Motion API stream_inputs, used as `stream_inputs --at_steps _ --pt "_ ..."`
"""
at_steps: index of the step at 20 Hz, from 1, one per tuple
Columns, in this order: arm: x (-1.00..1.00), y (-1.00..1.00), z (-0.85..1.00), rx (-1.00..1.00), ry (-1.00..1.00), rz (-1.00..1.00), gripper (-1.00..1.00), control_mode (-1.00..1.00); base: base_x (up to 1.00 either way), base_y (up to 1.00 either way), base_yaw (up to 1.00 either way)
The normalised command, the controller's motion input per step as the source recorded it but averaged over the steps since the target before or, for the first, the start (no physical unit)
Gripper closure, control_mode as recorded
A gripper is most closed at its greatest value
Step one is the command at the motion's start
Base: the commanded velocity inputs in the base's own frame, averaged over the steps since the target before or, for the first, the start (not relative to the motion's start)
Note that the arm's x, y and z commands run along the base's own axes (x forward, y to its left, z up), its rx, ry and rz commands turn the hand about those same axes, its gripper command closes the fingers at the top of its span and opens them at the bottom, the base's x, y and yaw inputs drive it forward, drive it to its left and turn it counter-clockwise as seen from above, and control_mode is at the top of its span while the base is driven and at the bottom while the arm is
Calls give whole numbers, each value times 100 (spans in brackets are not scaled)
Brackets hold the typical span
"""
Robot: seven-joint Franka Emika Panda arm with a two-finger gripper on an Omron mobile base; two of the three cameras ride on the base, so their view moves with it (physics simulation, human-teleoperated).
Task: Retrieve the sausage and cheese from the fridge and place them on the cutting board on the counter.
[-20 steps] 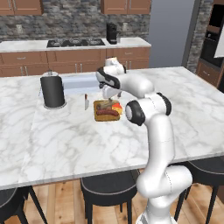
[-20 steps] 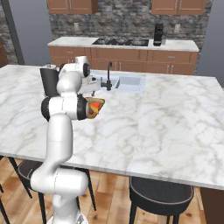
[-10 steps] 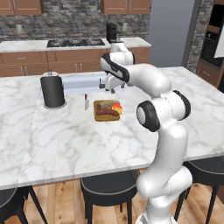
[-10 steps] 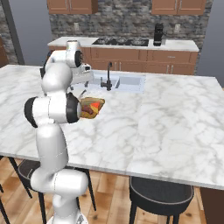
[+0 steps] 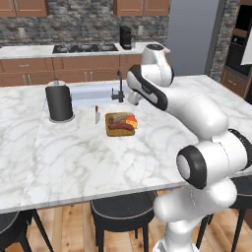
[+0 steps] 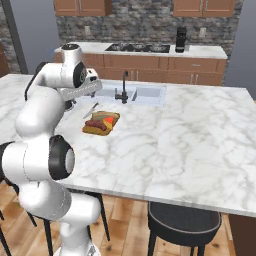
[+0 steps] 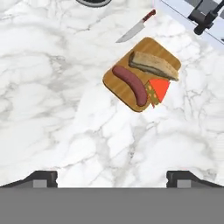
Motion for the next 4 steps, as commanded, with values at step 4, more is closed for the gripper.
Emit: stream_inputs --at_steps 4 --pt "-100 -28 57 0 -25 0 -100 -100 0 0 0"
